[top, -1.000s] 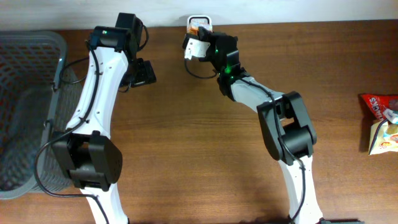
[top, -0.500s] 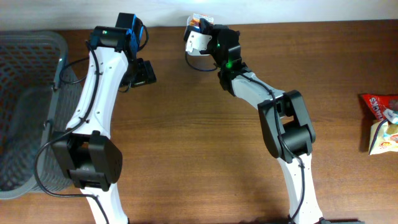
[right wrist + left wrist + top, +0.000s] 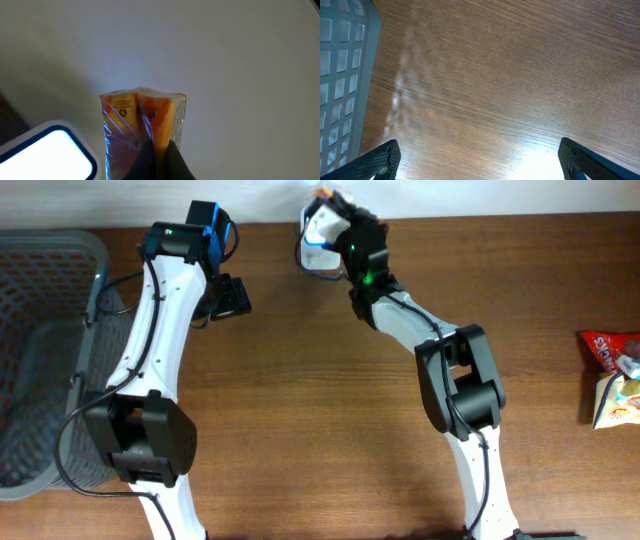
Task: Scan the item barcode
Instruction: 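Hold the orange pack's barcode up to the scanner window, then carry the orange pack to the right edge and release it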
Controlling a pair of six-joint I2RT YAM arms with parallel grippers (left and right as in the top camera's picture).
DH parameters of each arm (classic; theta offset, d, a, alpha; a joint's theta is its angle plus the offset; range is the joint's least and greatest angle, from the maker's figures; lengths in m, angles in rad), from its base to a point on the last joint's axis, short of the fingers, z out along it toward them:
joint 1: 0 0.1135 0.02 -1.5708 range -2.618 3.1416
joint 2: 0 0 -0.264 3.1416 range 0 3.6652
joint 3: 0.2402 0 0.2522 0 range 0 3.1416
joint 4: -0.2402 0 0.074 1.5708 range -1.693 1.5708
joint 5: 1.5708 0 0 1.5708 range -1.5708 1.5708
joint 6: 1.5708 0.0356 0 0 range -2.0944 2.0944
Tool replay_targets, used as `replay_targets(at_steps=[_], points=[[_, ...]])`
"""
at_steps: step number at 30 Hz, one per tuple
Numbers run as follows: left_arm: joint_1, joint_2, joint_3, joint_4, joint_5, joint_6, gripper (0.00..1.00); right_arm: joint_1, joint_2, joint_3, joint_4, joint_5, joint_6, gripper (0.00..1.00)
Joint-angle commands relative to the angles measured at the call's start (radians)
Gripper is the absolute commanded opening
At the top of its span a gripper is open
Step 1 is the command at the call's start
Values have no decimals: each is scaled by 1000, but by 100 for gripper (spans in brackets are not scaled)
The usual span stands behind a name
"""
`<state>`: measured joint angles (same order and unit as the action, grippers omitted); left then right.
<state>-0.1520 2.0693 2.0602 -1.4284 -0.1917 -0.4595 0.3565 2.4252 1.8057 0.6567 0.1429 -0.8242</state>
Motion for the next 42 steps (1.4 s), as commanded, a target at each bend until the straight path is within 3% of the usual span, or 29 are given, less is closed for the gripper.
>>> replay_targets(at_steps=[1,5,9,13,16,22,24,25,26,27,28,30,35,42], points=[[-1,-18,6,-2,-8,13,99,-38,-73,53,-84,203,319,4],[-2,-18,6,-2,-8,13,99,-147,-236,53,-397,404,626,4],[-2,-18,6,-2,-8,13,99,-389,-418,52,-925,442,961,4],[-2,-18,6,-2,-8,13,99,-639,-438,48,-1303,442,1205,4],[-2,-18,6,-2,-8,13,99,-788,-430,45,-1495,435,1347,4],[-2,-18,6,-2,-8,13,99,-960,-394,45,-1596,316,1357,4],[-2,-18,6,-2,-8,13,99,-975,-385,45,-1598,293,1356,23],[-2,-18,6,-2,-8,13,99,-977,-382,45,-1605,293,1356,23],[-2,-18,6,-2,-8,13,99,-977,-377,45,-1612,293,1356,34],[-2,-18,6,-2,-8,13,99,-977,-375,45,-1623,293,1356,63],[-2,-18,6,-2,-8,13,99,-977,-376,45,-1630,293,1356,80],[-2,-18,6,-2,-7,13,99,-977,-376,45,-1649,293,1356,96],[-2,-18,6,-2,-8,13,99,-944,-440,45,-1667,163,1300,99],[-2,-18,6,-2,-8,13,99,-667,-794,45,-1710,-80,1151,99]])
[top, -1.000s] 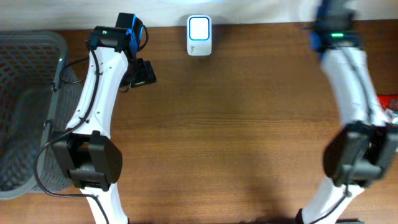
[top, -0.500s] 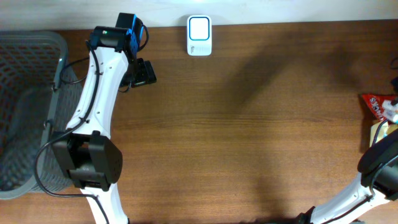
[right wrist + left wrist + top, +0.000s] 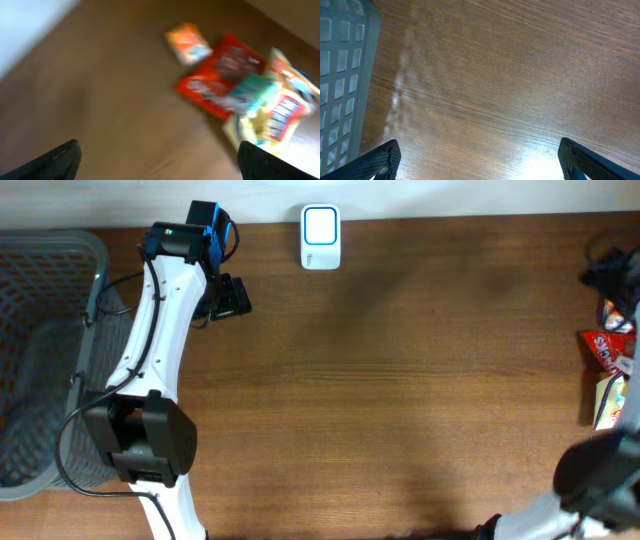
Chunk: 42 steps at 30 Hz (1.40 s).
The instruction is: Scan the item barcode
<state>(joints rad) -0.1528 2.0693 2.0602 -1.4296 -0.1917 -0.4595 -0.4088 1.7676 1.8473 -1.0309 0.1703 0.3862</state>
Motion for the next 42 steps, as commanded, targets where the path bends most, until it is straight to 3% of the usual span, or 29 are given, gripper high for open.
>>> replay_targets(at_steps=[1,7,13,19,23,28,42], points=[[-1,-18,6,-1,-8,13,99,144,-174,3,-39,-108,-67,99],[-1,-18,6,-1,-8,13,99,372,-349,-64,-174,-114,-162,99],[-1,-18,6,0,-8,13,99,504,-701,-539,-27,-146,-165,99],[-1,-18,6,0,-8,13,99,509,-1001,-779,45,-212,-166,99],[-1,-18,6,0,-8,13,99,509,-1002,-779,22,-213,-165,99],[-1,-18,6,-1,-8,13,99,509,-995,-779,-144,-242,-165,99],[-1,-18,6,0,-8,13,99,509,-995,-780,-186,-257,-166,99]])
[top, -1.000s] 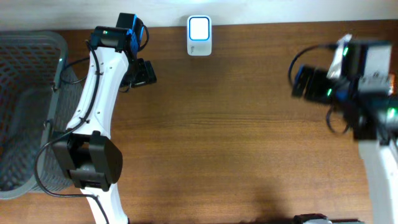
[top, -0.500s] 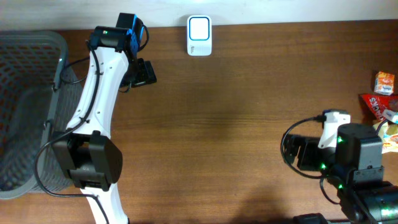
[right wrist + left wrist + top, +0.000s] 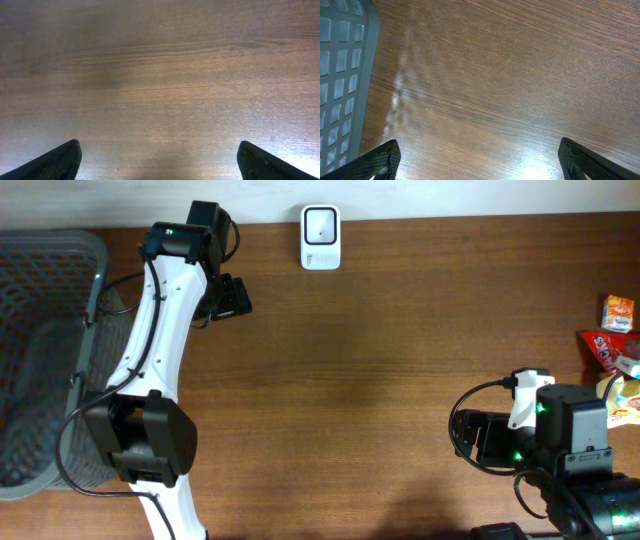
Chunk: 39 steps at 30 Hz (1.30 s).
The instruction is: Scan the item barcode
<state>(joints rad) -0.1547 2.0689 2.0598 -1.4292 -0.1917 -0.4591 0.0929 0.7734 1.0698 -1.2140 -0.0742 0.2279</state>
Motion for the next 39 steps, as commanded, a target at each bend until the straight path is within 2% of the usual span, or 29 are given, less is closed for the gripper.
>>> replay_targets(at_steps=[1,10,16,20,25,32,35,39], points=[[1,-18,6,-1,-8,12,99,7,-1,-2,-3,-12,-8,99],[1,-18,6,-1,-8,12,99,7,23,-78,28,-23,-15,99],[1,-18,6,-1,-8,12,99,7,-243,-369,262,-54,-14,99],[1,-18,6,-1,-8,12,99,7,-525,-576,407,-53,-15,99],[1,-18,6,-1,-8,12,99,4,-752,-691,484,-49,-15,99],[1,-18,6,-1,-8,12,99,-22,-770,-736,639,-57,-15,99],[1,-18,6,-1,-8,12,99,-22,-770,-746,715,-58,-64,99],[1,-18,6,-1,-8,12,99,-22,-770,-834,875,-54,-67,99]])
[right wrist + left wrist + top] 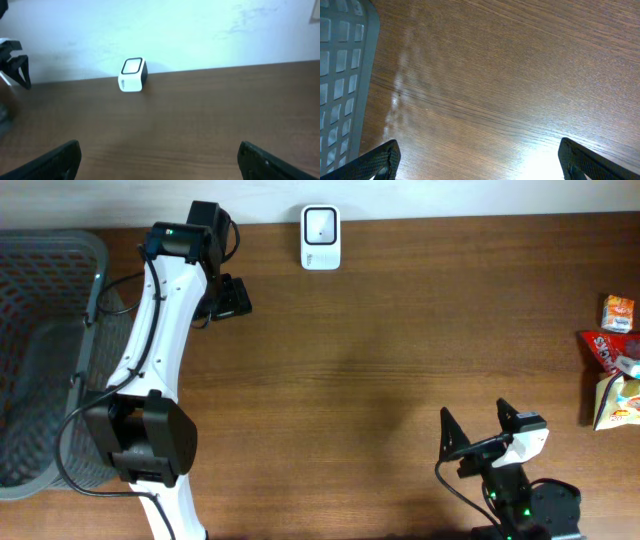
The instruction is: Scan the item barcode
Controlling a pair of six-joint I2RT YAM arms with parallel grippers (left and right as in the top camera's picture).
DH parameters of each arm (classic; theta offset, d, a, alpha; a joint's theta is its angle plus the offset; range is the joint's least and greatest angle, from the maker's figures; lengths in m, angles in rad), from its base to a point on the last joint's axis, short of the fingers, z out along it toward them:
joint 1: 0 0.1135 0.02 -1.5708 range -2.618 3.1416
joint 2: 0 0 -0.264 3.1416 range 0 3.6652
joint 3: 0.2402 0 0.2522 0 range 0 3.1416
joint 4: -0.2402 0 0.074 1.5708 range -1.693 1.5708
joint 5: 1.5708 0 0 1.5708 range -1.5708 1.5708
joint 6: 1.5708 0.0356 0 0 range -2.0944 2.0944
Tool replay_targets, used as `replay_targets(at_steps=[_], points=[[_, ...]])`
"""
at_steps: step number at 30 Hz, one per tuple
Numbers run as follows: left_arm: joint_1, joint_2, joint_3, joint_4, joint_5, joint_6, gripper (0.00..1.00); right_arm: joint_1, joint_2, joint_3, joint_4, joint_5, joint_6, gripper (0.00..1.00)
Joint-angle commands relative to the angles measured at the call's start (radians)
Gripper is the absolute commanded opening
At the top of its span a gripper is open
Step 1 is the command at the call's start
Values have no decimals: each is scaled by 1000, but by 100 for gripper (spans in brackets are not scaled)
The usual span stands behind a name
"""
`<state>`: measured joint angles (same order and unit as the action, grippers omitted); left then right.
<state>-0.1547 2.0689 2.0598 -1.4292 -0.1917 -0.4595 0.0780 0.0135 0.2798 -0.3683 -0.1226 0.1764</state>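
Note:
The white barcode scanner (pixel 320 225) stands at the table's back edge, also facing my right wrist camera as scanner (pixel 132 75). The small orange packet (pixel 617 311) lies at the far right, beside the other snacks. My right gripper (pixel 478 430) is at the front edge, open and empty, pointing level across the table; in its own view the right gripper (pixel 160 162) has bare wood between its fingers. My left gripper (pixel 228 297) hovers near the back left, and the left gripper (pixel 480 162) stands open over bare wood.
A grey mesh basket (pixel 40 350) fills the left side; its wall (pixel 340 75) shows beside my left gripper. A red packet (pixel 605 348) and a yellow packet (pixel 615 398) lie at the right edge under the orange one.
My right arm has drawn back from the lower right of the table to the front edge, and its camera now looks level towards the scanner instead of down at the wood. The left arm is unchanged.
My right gripper was shut on the orange packet at the scanner. Then it was open over the snack pile at the right, with the orange packet lying there. After that it hung open over bare wood, and now it sits at the front edge.

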Motion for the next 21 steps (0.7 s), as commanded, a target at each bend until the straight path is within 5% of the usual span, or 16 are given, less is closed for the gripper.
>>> replay_targets(at_steps=[1,14,21], points=[[1,-18,6,-1,-8,13,99,-7,-10,-79,80,-10,-15,99],[1,-18,6,-1,-8,13,99,-8,-10,-270,505,6,-15,99],[1,-18,6,-1,-8,13,99,-46,-10,-274,486,47,-15,98]])
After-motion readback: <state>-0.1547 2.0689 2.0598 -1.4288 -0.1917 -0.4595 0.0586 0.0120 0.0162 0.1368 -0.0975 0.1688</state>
